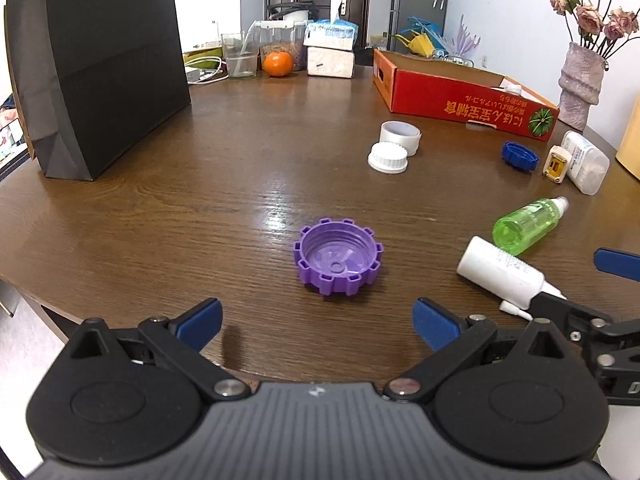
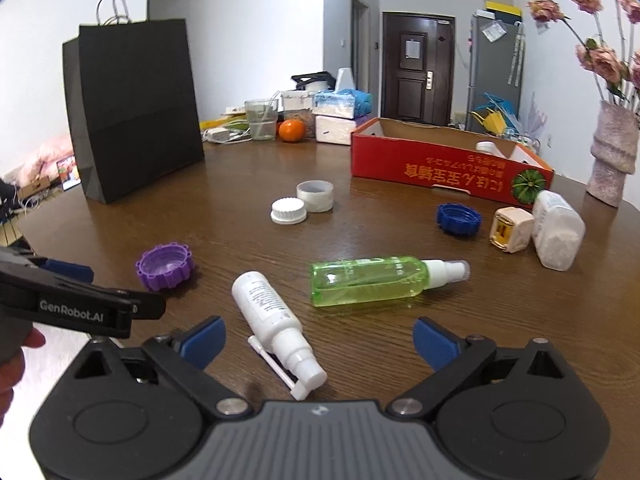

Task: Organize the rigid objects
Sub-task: 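Grasp the white spray bottle with the right gripper while the left gripper grasps the purple cap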

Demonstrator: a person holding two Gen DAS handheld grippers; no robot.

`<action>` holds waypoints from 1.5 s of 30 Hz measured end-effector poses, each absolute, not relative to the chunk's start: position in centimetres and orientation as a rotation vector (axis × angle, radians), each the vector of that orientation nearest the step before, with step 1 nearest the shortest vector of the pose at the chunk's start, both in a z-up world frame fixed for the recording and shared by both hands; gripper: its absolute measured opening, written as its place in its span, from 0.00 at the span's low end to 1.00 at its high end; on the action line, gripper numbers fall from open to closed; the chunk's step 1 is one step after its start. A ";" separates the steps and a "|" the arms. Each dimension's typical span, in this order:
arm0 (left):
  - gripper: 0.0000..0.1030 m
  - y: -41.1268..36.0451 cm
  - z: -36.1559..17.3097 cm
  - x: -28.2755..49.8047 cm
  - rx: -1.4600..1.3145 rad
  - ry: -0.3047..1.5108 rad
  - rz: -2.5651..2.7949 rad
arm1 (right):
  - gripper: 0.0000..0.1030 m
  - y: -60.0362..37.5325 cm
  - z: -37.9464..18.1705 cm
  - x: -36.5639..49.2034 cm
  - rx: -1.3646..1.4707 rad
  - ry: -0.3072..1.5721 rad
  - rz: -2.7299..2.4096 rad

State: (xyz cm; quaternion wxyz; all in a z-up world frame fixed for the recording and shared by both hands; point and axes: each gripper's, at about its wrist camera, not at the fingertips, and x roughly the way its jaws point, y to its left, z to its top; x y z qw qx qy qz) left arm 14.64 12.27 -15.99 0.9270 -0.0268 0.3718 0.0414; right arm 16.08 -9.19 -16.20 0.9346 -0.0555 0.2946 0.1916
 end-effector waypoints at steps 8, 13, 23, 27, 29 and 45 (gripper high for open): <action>1.00 13.0 -16.5 15.7 -0.044 0.779 0.083 | 0.72 -6.9 -17.9 18.3 -0.168 0.632 0.440; 1.00 13.1 -16.6 16.6 -0.043 0.784 0.074 | 0.38 -6.6 -18.2 18.8 -0.165 0.618 0.491; 0.99 12.8 -16.9 17.6 -0.038 0.768 0.067 | 0.26 -7.3 -17.8 19.3 -0.125 0.628 0.497; 0.93 12.5 -16.9 17.9 -0.024 0.754 0.071 | 0.26 -7.6 -17.7 19.3 -0.114 0.623 0.495; 0.90 12.3 -16.9 18.0 -0.019 0.749 0.072 | 0.26 -7.6 -17.7 19.2 -0.112 0.621 0.495; 0.54 11.4 -16.4 17.9 -0.016 0.726 0.050 | 0.26 -7.7 -17.4 19.0 -0.097 0.609 0.499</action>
